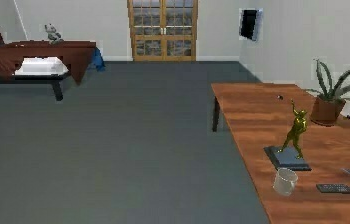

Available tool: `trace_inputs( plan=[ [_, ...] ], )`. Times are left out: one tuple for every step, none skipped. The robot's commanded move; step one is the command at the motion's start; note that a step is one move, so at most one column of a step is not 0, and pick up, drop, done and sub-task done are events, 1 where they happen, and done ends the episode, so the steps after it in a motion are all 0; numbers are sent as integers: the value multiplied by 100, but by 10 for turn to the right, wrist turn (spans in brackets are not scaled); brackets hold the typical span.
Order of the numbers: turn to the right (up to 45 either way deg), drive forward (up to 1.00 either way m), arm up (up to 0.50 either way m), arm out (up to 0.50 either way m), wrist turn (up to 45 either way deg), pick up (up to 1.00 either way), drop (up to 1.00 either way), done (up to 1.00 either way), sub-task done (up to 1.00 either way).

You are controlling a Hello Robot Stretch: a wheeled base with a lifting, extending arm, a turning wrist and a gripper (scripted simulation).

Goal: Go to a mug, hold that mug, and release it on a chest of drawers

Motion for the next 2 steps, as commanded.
trace_inputs(
  plan=[
    [0, 100, 0, 0, 0, 0, 0, 0, 0],
    [180, 0, 0, 0, 0, 0, 0, 0, 0]
  ],
)
